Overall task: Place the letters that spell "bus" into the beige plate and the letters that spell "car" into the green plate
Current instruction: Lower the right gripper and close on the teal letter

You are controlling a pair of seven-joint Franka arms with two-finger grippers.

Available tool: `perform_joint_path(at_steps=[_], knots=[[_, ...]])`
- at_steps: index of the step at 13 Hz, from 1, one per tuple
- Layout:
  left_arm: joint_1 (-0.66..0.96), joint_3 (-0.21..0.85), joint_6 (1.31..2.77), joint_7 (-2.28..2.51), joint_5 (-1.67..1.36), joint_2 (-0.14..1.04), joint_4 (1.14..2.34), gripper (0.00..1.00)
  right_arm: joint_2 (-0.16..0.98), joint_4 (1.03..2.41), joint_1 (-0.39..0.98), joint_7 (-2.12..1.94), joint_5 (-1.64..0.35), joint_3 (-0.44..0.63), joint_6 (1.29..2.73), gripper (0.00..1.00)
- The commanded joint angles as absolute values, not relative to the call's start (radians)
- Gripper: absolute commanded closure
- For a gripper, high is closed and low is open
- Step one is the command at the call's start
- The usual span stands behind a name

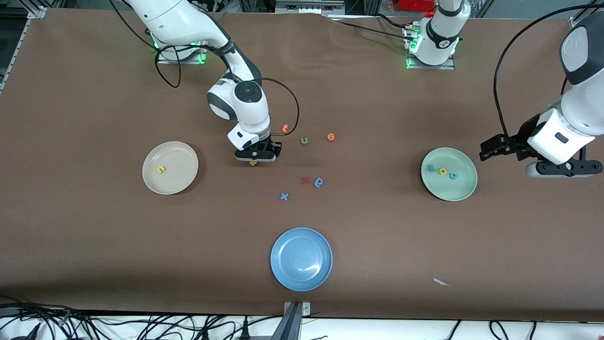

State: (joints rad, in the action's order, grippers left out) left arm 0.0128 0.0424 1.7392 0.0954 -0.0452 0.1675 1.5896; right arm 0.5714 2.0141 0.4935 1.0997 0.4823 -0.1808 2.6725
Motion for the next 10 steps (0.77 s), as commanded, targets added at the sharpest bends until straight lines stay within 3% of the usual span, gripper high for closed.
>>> perform_joint_path(at_steps=[1,5,9,10], knots=[[0.017,0.038,1.730,0.078,-0.054,0.167,1.582,0.00,0.591,2.006,0.492,1.106,0.485,-0.181,2.686,0.46],[0.017,0.038,1.732,0.078,-0.055,0.169,1.580,0.00,0.591,2.028,0.492,1.106,0.488,-0.181,2.691,0.53],[0.018,0.040,1.732,0.078,-0.055,0.167,1.580,0.00,0.591,2.029,0.492,1.106,0.488,-0.181,2.691,0.68],[0.018,0.040,1.730,0.078,-0.054,0.169,1.580,0.00,0.591,2.029,0.492,1.104,0.488,-0.181,2.691,0.77]])
